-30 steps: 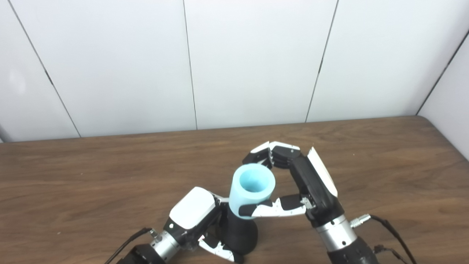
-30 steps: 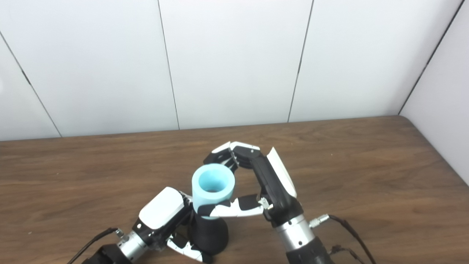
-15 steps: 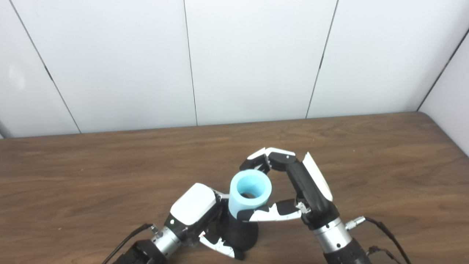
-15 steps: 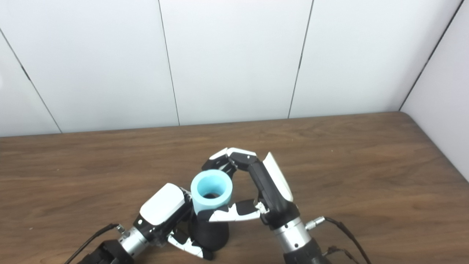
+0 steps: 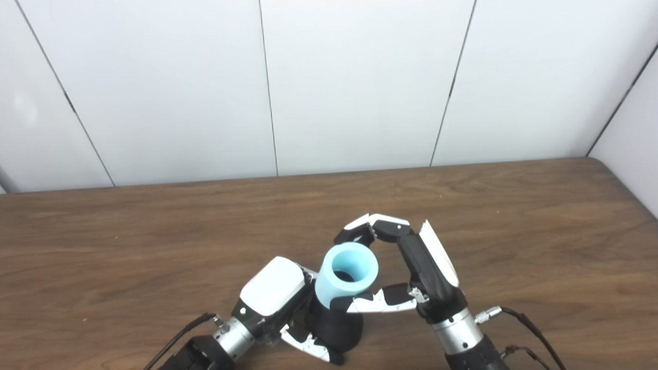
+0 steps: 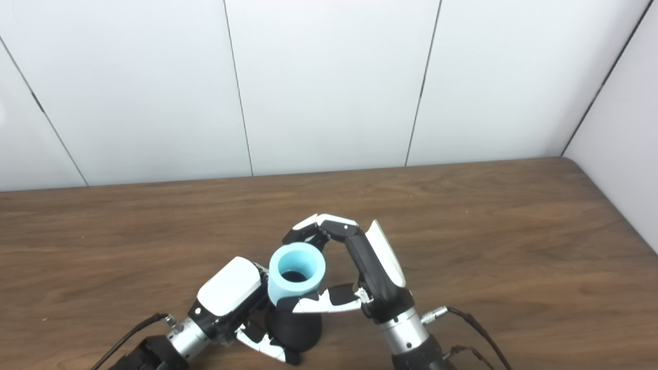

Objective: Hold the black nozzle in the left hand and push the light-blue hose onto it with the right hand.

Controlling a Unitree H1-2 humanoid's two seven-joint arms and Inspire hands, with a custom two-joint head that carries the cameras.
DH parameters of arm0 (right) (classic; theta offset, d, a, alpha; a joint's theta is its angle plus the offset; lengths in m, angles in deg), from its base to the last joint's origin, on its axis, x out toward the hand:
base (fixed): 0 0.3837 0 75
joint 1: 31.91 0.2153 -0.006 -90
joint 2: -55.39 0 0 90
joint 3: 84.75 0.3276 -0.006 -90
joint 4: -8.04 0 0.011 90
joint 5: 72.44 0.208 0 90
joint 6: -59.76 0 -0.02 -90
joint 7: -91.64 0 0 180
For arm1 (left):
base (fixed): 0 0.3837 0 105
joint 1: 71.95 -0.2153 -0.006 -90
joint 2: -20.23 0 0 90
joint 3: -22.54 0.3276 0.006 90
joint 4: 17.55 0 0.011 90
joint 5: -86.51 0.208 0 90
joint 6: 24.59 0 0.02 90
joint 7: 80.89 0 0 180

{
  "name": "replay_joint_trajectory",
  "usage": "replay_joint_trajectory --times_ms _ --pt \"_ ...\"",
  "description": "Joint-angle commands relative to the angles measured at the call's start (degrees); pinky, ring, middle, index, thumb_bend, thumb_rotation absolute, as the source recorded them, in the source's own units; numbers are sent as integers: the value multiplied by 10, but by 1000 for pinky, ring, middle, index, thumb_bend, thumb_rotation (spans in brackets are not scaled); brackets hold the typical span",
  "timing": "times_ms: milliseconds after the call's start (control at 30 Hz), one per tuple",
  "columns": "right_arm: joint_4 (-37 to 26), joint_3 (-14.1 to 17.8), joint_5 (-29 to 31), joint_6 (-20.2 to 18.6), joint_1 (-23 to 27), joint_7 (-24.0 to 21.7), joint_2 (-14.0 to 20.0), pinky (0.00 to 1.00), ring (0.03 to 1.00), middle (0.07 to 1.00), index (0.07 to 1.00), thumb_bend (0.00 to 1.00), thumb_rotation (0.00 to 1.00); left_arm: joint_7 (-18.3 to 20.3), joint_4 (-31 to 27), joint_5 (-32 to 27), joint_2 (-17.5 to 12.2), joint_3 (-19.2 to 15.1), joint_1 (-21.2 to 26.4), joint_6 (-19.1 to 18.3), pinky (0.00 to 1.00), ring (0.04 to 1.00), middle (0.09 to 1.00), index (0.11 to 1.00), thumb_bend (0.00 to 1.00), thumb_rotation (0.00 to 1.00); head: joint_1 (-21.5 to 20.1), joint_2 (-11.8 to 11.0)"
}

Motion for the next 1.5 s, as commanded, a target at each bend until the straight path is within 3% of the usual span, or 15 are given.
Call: replay_joint_trajectory --times_ms 0,233,333,467,733,967,1200,1467 --pt "9 0 -14 15 10 3 -1 327 412 494 514 515 0 19 -1 11 -1 15 -18 8 175 331 439 530 492 0 -1 1" --pt "23 -1 -33 25 15 12 -5 331 411 498 514 515 0 17 -2 12 -3 16 -18 10 183 335 443 532 492 0 -1 -1" --pt "21 -2 -37 25 18 11 -6 333 415 495 506 517 0 24 -3 10 -4 16 -18 7 224 359 494 518 496 0 -2 -2" --pt "13 -1 -40 17 20 4 -5 332 414 497 505 516 0 20 -2 13 -3 17 -18 8 192 339 451 532 493 0 -2 -2" --pt "-47 0 -52 -76 30 -52 7 326 405 494 522 515 0 21 2 15 -1 18 -17 7 214 347 470 535 494 0 -4 -3" --pt "-55 6 -47 -121 35 -69 8 316 402 491 526 514 0 20 0 18 -1 18 -17 4 173 339 435 526 493 0 -4 -2" --pt "-76 4 -42 -201 33 -98 7 309 400 484 527 514 0 18 0 17 -3 18 -17 9 193 342 443 532 493 0 -6 -1" --pt "-75 7 -29 -200 27 -90 5 307 401 485 524 514 0 19 -3 18 -4 17 -18 6 215 347 471 533 495 0 -5 1"
